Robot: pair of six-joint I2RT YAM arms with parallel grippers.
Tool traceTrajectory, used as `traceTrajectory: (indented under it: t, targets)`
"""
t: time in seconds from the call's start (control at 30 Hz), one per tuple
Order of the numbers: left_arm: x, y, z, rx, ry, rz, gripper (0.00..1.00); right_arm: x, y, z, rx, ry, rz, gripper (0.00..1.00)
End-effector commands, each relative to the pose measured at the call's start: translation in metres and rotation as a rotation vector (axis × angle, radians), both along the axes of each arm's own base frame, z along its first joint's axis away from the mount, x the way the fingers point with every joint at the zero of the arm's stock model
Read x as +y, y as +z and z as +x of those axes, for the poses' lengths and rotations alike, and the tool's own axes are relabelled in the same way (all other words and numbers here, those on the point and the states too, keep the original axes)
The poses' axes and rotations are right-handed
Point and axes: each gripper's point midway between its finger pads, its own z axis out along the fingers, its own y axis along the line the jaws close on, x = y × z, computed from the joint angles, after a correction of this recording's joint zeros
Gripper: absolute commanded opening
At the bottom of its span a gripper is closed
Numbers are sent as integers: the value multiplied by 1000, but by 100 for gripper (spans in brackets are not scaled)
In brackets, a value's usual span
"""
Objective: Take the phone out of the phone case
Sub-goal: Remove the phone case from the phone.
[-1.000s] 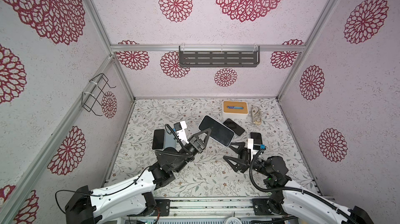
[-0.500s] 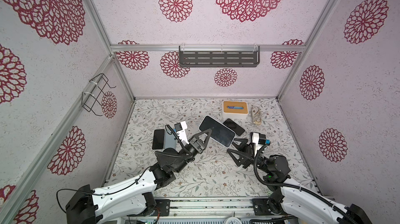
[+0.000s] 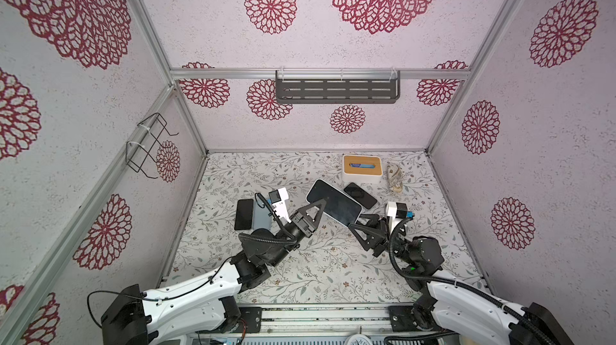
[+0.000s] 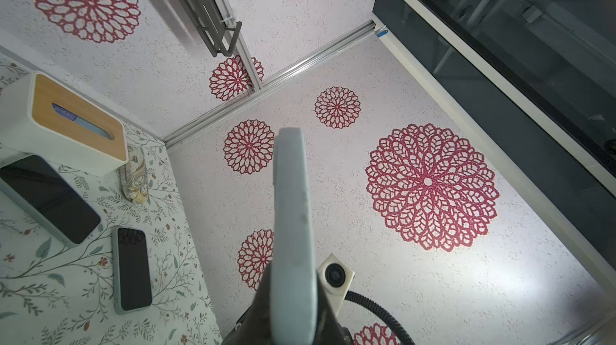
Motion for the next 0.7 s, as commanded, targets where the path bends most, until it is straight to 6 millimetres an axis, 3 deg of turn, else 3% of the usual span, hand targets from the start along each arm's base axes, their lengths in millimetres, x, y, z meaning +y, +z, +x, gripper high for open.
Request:
traceTrajectory:
  t: [0.0,0.27,0.67]
  targets:
    - [10,28,-5,-55,-3,-97,0,-5,30,-10,-82,22,70,49]
    - [11,28,-3,-52,6,-99,0,-4,26,-10,-73,38,72,46]
    - [9,28,-1,-52,12,-91,0,-3,22,-14,-69,56,68,63]
